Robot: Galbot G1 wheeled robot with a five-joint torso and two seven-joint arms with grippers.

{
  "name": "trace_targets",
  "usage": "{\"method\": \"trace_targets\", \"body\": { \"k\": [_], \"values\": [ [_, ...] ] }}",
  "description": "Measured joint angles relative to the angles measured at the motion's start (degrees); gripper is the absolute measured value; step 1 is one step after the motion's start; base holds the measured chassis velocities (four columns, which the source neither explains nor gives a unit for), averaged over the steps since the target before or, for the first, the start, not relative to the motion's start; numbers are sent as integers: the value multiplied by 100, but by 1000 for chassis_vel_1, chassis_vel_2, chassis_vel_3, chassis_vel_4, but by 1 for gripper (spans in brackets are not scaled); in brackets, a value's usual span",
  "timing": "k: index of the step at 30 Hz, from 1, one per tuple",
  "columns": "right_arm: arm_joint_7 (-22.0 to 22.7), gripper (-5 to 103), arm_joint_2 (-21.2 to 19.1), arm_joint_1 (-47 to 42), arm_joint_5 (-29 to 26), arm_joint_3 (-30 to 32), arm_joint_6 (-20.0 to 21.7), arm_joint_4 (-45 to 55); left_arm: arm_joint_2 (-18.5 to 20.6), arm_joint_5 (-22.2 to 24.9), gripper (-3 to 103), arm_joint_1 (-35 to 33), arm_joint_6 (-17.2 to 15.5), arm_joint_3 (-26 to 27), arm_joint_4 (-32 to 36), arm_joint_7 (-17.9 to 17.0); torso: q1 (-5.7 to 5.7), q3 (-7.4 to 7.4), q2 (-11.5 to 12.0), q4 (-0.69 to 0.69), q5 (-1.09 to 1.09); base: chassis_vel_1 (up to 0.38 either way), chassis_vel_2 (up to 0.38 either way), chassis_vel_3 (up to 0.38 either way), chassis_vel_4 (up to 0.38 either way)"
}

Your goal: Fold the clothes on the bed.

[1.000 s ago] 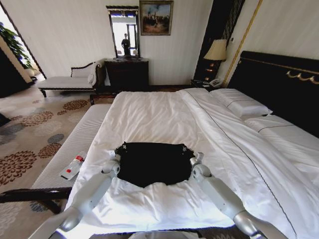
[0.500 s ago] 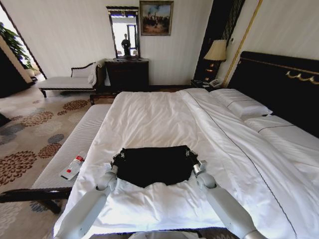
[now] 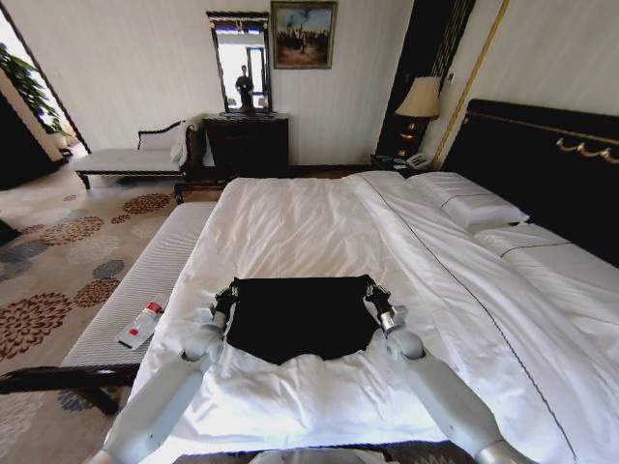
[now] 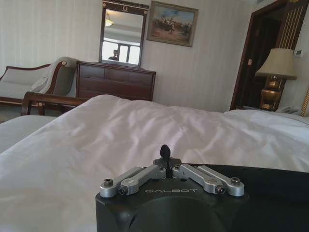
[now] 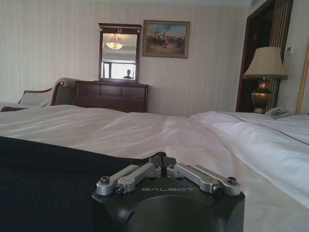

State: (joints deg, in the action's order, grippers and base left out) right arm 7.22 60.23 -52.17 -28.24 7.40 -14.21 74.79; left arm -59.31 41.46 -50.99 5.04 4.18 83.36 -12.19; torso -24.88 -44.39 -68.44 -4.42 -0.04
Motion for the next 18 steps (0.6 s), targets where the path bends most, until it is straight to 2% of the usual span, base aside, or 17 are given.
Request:
{"method": "trace_targets", "body": {
  "k": [9,18],
  "values": [
    [-56,0,248,519,-259,-252,13,-506,-145,186,1,616,-88,-251,-572,-15,0,0,0,0,-1,0,0,0,0],
    [-65,0,528,849,-225,-318,-119,-1001,-234,207,1,879,-77,-347,-987,51,0,0,1,1,0,0,0,0,0]
  ]
}}
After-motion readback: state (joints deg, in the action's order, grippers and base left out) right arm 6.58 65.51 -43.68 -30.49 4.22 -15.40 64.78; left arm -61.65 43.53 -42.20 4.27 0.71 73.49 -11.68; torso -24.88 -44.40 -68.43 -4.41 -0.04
